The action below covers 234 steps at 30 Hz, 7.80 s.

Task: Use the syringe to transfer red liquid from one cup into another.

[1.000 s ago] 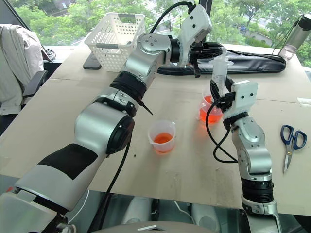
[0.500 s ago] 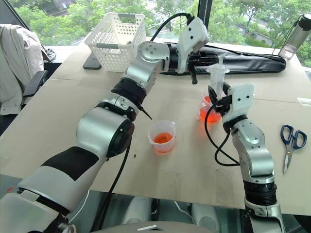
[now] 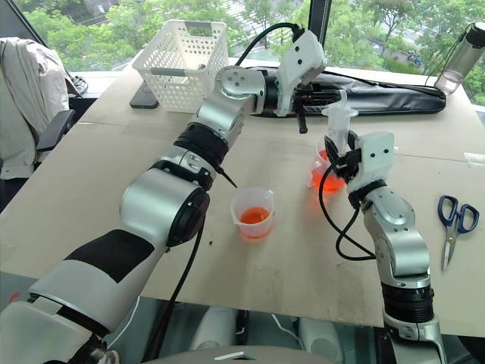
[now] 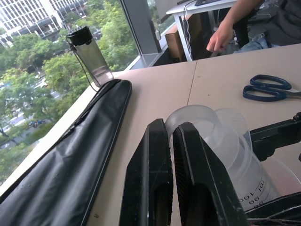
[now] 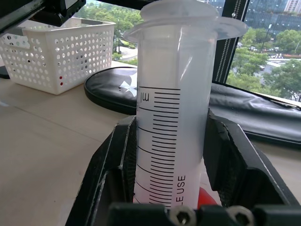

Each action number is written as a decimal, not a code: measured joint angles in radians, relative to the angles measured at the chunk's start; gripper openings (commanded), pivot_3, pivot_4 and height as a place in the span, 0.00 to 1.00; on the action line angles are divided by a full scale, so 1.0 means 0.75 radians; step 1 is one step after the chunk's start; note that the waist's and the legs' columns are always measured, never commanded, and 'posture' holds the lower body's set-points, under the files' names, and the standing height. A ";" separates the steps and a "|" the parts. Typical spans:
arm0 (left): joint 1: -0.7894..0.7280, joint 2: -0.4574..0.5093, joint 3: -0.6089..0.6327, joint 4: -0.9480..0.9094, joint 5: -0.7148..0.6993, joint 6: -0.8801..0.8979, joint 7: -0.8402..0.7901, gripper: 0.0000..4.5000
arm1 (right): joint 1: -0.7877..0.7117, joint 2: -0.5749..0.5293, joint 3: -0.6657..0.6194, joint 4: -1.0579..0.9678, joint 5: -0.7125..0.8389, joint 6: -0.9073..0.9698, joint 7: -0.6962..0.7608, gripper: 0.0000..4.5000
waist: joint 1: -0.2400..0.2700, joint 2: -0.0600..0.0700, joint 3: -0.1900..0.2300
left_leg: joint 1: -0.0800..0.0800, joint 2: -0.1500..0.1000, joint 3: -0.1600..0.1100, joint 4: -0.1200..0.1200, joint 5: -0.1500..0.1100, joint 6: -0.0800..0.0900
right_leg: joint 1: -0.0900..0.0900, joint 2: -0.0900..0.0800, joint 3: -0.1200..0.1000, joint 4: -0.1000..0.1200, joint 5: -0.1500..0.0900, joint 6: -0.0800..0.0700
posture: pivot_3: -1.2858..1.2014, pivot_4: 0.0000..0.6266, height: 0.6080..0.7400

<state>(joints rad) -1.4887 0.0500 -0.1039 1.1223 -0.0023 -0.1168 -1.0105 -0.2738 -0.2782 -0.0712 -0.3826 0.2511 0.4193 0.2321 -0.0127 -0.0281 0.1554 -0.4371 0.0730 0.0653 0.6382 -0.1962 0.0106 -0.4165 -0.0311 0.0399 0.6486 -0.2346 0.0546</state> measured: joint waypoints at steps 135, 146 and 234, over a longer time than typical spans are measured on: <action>0.700 0.370 0.317 -1.245 -0.654 1.167 0.457 0.83 | -0.041 0.074 0.095 -0.261 0.917 0.234 0.283 0.34 | 0.000 0.000 0.000 | 0.004 0.000 -0.002 0.010 0.000 0.000 | 0.004 -0.002 -0.001 0.012 0.000 0.000 | 0.52 0.24 0.88; 0.763 0.530 0.316 -1.484 -0.797 1.303 0.344 0.83 | -0.008 0.034 0.260 0.013 0.605 -0.014 0.597 0.34 | -0.005 0.000 0.000 | 0.005 0.001 -0.003 0.007 0.000 0.000 | 0.003 0.000 -0.002 0.012 0.000 0.000 | 0.52 0.24 0.88; 0.747 0.895 0.198 -1.977 -1.139 1.661 0.392 0.00 | 0.037 0.119 0.337 0.014 0.311 -0.138 0.552 0.33 | -0.001 -0.002 0.001 | 0.006 0.001 -0.002 0.006 0.000 0.000 | 0.003 -0.001 -0.002 0.012 -0.003 -0.004 | 0.52 0.24 0.88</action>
<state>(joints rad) -0.9282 0.7215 0.0447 -0.3602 -0.8563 1.1287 -0.7167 -0.2464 -0.1886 0.1817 -0.3723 0.4841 0.3158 0.6461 -0.0135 -0.0294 0.1562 -0.4325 0.0735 0.0634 0.6430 -0.1962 0.0103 -0.4139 -0.0319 0.0386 0.6574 -0.2366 0.0515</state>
